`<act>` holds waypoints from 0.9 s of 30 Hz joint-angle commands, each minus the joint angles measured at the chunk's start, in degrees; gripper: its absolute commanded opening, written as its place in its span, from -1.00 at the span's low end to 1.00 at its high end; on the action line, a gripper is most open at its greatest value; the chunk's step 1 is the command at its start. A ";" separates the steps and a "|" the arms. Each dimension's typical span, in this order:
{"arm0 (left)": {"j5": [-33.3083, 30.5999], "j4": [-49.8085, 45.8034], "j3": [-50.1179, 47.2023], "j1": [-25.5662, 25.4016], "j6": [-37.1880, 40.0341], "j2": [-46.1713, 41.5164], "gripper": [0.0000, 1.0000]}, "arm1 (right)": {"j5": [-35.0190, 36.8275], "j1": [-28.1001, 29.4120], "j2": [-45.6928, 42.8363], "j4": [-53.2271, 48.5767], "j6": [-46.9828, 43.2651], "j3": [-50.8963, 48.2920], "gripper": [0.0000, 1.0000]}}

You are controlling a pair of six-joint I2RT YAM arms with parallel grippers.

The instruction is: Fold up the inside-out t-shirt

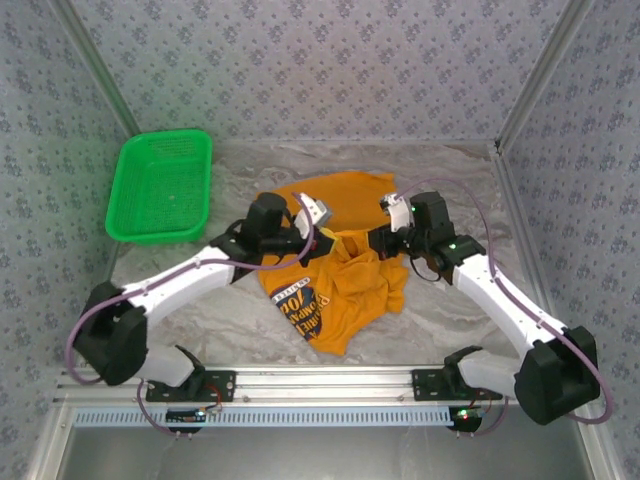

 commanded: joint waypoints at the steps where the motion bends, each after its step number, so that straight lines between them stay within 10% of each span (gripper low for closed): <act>1: 11.47 -11.11 4.38 1.85 -0.61 -3.11 -1.00 | 13.44 -0.55 3.32 0.90 0.61 1.71 -0.69; 3: 13.83 -15.42 6.96 1.86 -1.15 -2.11 -1.00 | 12.22 0.56 5.22 0.95 1.87 4.10 -0.32; 9: 14.11 -14.30 9.55 5.28 -14.21 1.24 -1.00 | 20.08 6.86 -1.20 -0.09 -1.65 3.46 -0.04; 14: 14.88 -12.11 9.99 6.64 -21.05 1.72 -1.00 | 13.70 9.31 -6.70 -4.68 -11.76 2.00 -0.05; 19: 17.29 -6.70 8.00 6.75 -27.64 1.99 -1.00 | 0.84 14.35 -9.25 -3.15 -45.09 -4.64 -0.04; 27: 16.28 -4.49 5.13 5.74 -30.53 -0.53 -1.00 | -0.65 13.37 -4.37 11.30 -55.07 -7.88 -0.01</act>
